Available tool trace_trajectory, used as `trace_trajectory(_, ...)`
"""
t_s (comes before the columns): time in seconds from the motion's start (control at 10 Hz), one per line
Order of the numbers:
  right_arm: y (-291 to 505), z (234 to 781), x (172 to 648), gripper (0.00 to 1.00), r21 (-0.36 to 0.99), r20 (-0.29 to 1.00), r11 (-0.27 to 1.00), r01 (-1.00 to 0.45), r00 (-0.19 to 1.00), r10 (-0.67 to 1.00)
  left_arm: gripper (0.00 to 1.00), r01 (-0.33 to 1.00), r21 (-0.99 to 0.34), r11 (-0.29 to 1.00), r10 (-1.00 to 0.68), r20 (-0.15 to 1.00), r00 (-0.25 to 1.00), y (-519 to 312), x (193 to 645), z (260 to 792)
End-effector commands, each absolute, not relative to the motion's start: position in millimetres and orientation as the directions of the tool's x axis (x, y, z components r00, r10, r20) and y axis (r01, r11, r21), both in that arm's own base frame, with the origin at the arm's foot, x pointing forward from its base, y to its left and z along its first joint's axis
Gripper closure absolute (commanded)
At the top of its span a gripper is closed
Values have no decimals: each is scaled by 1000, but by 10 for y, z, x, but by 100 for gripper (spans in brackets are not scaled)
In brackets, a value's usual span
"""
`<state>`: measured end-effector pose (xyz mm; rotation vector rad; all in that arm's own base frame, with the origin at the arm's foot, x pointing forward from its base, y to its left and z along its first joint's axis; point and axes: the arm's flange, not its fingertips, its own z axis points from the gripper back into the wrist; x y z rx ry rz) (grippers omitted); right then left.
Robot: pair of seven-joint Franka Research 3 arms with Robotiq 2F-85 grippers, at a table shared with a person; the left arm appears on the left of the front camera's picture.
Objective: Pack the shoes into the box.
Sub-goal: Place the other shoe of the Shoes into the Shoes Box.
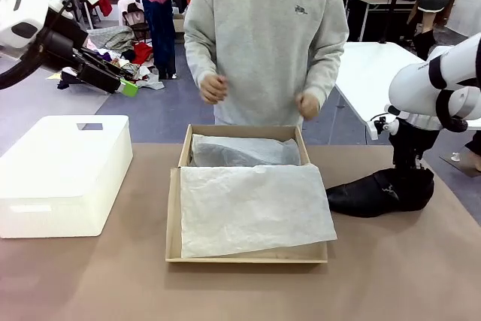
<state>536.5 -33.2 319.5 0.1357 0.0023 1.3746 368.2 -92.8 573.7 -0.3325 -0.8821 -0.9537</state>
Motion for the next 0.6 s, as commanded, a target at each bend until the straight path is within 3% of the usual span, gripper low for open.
trace_trajectory(0.0,-387,3225,5429,100,109,125,167,-980,180,976,0,827,118,550,-563,783,263,-919,3692,5725)
trace_trajectory(0.3,-432,3259,5433,100,120,161,166,-979,184,970,0,827,118,550,-563,783,263,-919,3692,5725)
trace_trajectory(0.5,-496,3596,5395,100,132,164,223,-966,243,956,0,827,118,550,-563,783,263,-919,3692,5725)
